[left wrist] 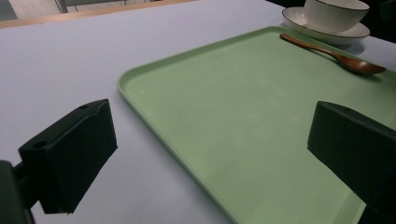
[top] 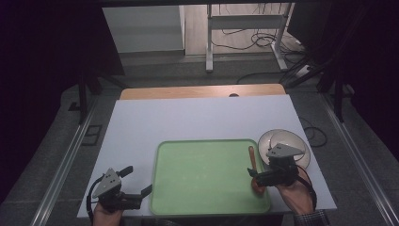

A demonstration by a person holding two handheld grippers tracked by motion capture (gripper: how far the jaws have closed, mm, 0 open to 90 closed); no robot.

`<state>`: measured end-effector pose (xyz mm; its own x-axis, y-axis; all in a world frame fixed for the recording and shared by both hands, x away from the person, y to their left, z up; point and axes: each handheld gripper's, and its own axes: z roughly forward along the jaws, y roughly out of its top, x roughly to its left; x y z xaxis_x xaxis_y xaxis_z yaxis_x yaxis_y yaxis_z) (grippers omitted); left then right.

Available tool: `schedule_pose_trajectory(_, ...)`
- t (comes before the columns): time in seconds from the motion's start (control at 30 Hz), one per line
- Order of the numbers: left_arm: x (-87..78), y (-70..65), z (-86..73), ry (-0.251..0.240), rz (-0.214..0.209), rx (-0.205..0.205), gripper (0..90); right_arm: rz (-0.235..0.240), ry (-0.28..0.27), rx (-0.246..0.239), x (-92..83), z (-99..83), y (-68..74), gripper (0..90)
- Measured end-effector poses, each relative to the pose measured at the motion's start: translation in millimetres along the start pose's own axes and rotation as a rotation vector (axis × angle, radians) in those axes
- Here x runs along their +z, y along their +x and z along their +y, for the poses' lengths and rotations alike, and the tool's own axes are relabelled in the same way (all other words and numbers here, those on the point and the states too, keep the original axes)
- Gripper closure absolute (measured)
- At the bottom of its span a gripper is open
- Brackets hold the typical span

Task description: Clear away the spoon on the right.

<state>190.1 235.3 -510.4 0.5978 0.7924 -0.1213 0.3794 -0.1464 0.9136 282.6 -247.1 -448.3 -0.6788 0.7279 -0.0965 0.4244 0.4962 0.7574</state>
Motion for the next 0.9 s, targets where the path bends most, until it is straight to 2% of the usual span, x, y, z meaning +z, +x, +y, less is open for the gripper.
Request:
schedule_pose_trajectory(0.3,-0.2,0.9,-0.5,-0.002,0.003,-0.006,1.0,0.008,-0.020,0.019,-10.5,-9.7,-1.9,0.0)
schedule_pose_trajectory(0.43,-0.1,0.9,-0.5,-0.001,0.004,-0.006,1.0,0.015,-0.046,0.045,-17.0,-13.6,-3.7,0.0)
schedule_pose_trajectory(0.7,-0.2,1.3,-0.7,-0.004,0.006,-0.008,1.0,-0.002,-0.067,0.065,-31.1,-23.7,-8.7,0.0)
schedule_pose_trajectory(0.9,-1.0,2.8,-1.1,-0.006,0.011,-0.011,1.1,-0.017,-0.085,0.049,-39.9,-34.4,-9.6,0.0)
